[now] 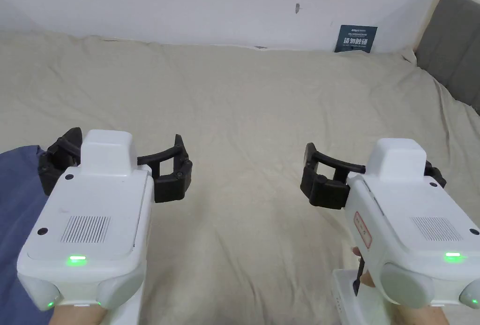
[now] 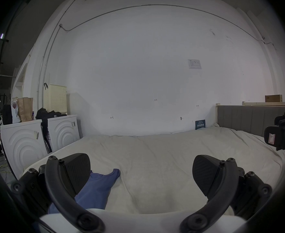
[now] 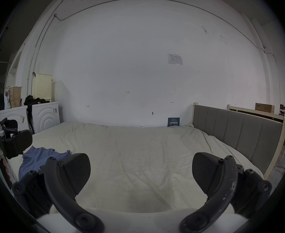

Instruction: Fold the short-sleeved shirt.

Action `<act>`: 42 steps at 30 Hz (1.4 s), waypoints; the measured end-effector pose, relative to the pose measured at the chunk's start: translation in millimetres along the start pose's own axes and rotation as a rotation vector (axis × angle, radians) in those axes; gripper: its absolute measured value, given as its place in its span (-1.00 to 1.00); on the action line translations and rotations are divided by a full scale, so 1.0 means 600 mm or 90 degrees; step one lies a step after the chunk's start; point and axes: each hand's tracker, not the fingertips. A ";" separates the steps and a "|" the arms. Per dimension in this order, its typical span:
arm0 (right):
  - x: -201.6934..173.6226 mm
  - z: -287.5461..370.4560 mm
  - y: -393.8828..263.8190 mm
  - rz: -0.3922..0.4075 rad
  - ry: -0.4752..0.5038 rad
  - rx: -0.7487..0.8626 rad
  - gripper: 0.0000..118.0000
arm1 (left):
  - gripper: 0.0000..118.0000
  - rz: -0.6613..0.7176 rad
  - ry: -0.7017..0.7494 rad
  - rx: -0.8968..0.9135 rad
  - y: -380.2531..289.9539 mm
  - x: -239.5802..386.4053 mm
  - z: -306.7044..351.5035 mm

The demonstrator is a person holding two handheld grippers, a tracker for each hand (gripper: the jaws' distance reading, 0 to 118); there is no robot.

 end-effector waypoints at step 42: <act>-0.045 0.003 0.033 -0.002 0.060 -0.003 -0.98 | -1.00 0.003 0.013 -0.006 0.028 -0.044 0.021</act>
